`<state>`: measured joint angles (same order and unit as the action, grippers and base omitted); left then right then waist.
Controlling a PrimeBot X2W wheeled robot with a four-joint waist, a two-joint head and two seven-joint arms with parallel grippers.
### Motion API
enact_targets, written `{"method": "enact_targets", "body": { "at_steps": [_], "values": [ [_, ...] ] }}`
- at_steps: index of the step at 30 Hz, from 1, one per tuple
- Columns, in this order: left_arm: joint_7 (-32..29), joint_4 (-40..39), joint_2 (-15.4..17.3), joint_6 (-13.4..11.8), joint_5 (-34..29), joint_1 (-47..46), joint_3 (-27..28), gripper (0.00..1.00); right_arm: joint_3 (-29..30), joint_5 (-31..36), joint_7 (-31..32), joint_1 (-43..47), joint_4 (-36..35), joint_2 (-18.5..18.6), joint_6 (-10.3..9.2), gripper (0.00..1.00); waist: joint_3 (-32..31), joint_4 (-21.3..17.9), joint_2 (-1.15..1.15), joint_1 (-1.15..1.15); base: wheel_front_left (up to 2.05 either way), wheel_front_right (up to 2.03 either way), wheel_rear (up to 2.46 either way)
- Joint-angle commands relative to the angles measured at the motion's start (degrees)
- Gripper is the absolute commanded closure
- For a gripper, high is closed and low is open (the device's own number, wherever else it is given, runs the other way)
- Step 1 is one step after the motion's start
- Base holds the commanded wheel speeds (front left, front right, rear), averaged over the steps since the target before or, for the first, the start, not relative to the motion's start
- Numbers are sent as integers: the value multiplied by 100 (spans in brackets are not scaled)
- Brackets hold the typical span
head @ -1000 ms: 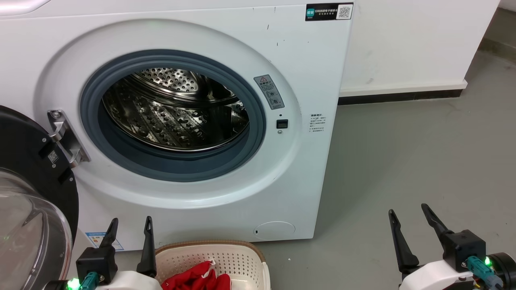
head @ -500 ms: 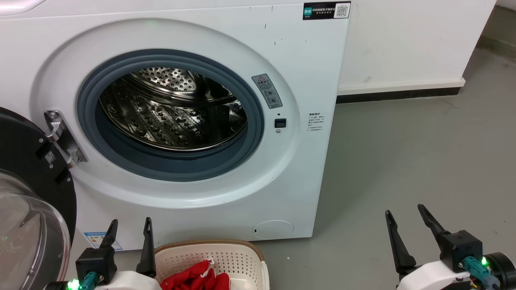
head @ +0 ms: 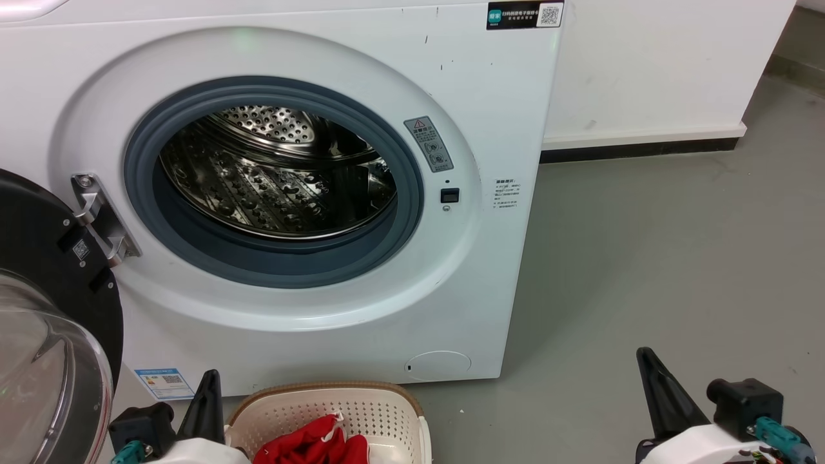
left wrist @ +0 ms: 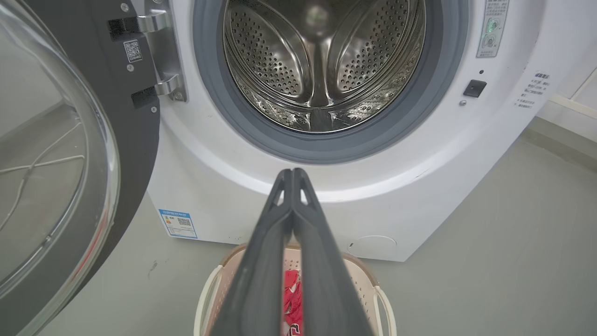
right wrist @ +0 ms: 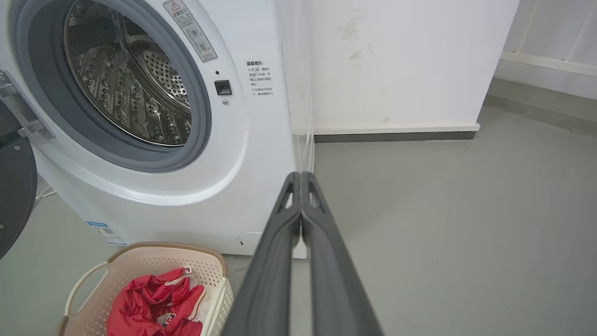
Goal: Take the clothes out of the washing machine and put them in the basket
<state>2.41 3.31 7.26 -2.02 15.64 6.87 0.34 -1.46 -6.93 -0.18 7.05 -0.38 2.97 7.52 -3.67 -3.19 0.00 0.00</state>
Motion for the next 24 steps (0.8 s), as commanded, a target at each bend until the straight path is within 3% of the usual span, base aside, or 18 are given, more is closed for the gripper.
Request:
{"method": "enact_targets", "body": {
  "at_steps": [1,24],
  "values": [
    [-16,-51,16,36,208,-188,43,100,10,-266,-2,-155,-49,43,0,100,3,2,0,0,0,0,0],
    [-246,242,-118,311,2439,-509,184,100,81,-2872,69,-539,403,157,-1,100,78,64,0,0,0,0,0]
  ]
}}
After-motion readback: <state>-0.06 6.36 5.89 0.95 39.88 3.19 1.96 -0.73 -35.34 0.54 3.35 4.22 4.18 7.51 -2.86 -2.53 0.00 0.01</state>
